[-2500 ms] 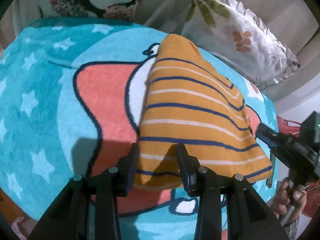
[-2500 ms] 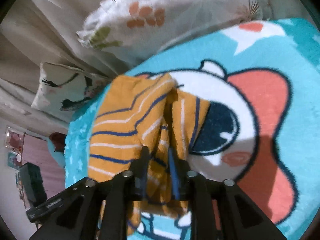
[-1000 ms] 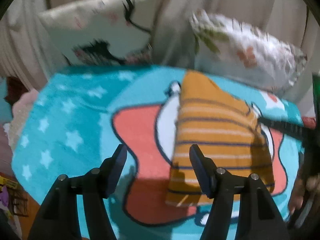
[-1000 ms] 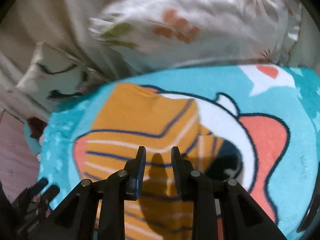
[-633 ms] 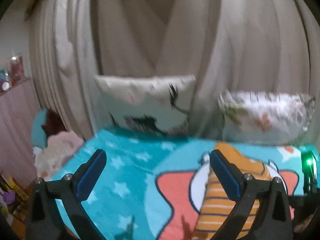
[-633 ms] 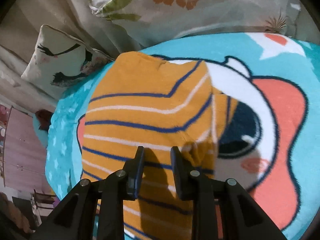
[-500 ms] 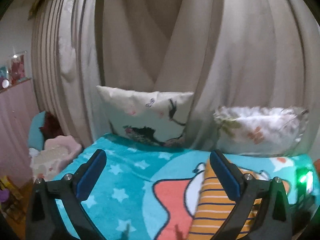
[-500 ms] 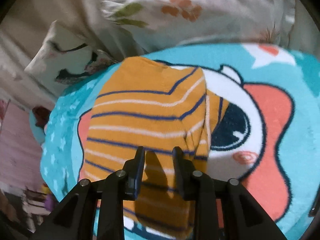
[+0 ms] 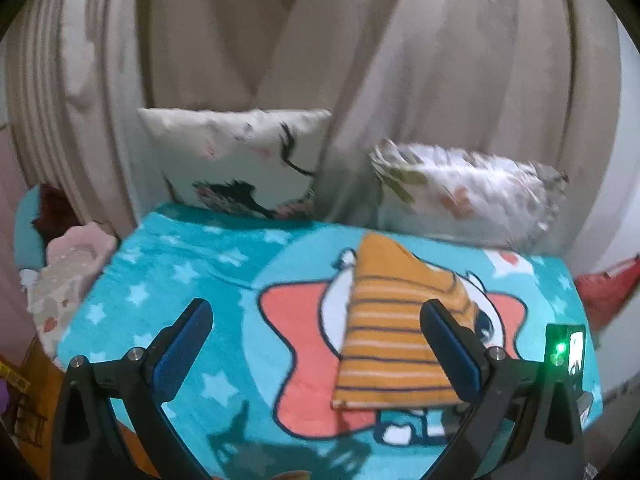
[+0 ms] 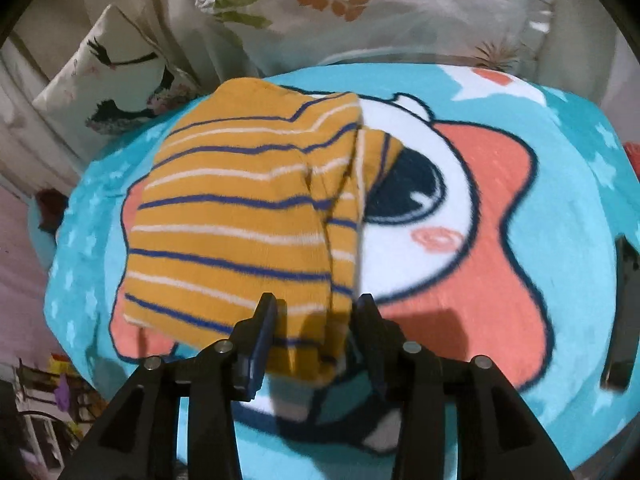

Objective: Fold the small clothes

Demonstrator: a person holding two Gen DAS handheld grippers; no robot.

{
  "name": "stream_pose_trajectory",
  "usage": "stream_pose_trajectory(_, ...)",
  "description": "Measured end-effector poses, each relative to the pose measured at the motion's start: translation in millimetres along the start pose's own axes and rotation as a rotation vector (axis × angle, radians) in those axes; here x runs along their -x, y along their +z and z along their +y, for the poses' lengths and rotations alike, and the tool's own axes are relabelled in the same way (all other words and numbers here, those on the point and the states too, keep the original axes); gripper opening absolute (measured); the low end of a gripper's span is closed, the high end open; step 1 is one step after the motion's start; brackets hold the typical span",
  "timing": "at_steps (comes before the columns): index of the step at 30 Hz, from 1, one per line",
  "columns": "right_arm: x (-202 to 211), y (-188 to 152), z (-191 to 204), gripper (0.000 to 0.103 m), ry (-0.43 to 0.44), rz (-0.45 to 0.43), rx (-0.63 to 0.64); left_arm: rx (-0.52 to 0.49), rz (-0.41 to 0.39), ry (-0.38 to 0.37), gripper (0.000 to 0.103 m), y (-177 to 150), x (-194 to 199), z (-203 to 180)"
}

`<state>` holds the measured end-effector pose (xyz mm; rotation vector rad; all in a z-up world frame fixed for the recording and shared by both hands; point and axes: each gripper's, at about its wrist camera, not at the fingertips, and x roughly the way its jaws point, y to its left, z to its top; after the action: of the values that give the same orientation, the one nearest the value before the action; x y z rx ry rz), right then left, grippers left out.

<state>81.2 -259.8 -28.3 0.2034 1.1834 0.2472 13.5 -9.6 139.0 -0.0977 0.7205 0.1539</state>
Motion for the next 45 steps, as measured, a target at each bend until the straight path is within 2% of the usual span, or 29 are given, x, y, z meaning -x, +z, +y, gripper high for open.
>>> stream_pose_trajectory(5, 15.7, -9.0, 12.4, 0.047, -0.05, -0.027, 0.017, -0.074, 0.093, 0.004, 0.103, -20.1, -16.7, -7.1)
stream_pose_trajectory(8, 24.9, -15.9, 23.0, 0.054, -0.089, -0.044, 0.013, -0.097, 0.147, -0.001, 0.103, -34.7, -25.7, -0.6)
stream_pose_trajectory(20, 30.7, -62.5, 73.8, 0.057, -0.177, -0.024, 0.0, -0.119, 0.256, -0.02, 0.103, -75.1, -31.0, 46.3)
stream_pose_trajectory(27, 38.9, -84.8, 95.9, 0.06, -0.241, -0.043, 0.015, -0.14, 0.284, -0.056, 0.103, -89.6, -25.5, 56.3)
stream_pose_trajectory(38, 52.5, -101.2, 114.7, 0.062, -0.281, -0.072, 0.002, -0.167, 0.292, -0.097, 0.103, -103.8, -9.7, 65.6)
stream_pose_trajectory(45, 58.8, -111.7, 127.2, 0.065, -0.289, -0.082, 0.01, -0.168, 0.289, -0.098, 0.103, -112.6, 2.3, 75.0)
